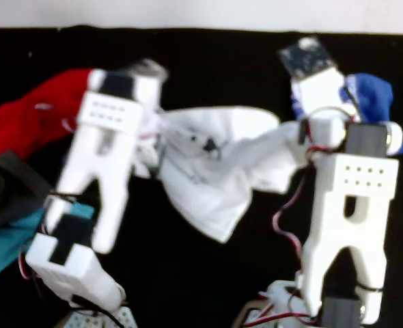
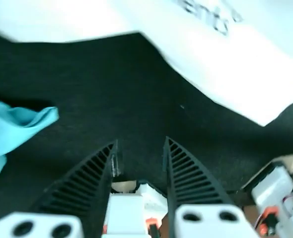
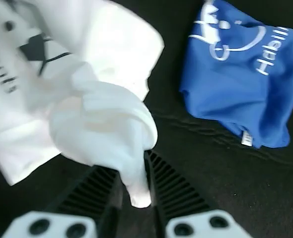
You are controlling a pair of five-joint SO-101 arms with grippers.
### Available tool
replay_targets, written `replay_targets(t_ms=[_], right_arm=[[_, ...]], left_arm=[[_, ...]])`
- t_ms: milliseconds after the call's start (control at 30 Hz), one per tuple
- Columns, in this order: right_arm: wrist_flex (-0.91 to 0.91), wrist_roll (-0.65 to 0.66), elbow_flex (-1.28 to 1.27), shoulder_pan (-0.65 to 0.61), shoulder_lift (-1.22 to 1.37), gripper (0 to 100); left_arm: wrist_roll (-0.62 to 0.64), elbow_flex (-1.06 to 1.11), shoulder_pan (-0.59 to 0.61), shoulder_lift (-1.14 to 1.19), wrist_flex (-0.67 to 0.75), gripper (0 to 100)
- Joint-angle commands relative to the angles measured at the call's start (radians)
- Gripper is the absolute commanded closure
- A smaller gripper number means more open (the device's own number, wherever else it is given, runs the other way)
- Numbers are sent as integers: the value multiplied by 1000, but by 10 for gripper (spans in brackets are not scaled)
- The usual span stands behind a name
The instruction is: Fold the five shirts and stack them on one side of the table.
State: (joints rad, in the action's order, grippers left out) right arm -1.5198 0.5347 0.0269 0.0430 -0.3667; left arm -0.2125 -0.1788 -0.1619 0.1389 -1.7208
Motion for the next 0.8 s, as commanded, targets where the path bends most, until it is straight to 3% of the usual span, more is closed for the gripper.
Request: replay_targets(t_ms=[0, 233, 567, 767], right_arm=[[87, 14, -42, 70, 19, 992], [102, 12, -44, 99, 120, 992], [102, 14, -45, 99, 137, 992], [102, 14, -50, 97, 137, 992]], left_arm=[[-5, 90, -125, -4, 87, 856], [255, 214, -334, 41, 255, 855], [265, 208, -516, 168, 353, 789], [264, 208, -524, 262, 480, 787]])
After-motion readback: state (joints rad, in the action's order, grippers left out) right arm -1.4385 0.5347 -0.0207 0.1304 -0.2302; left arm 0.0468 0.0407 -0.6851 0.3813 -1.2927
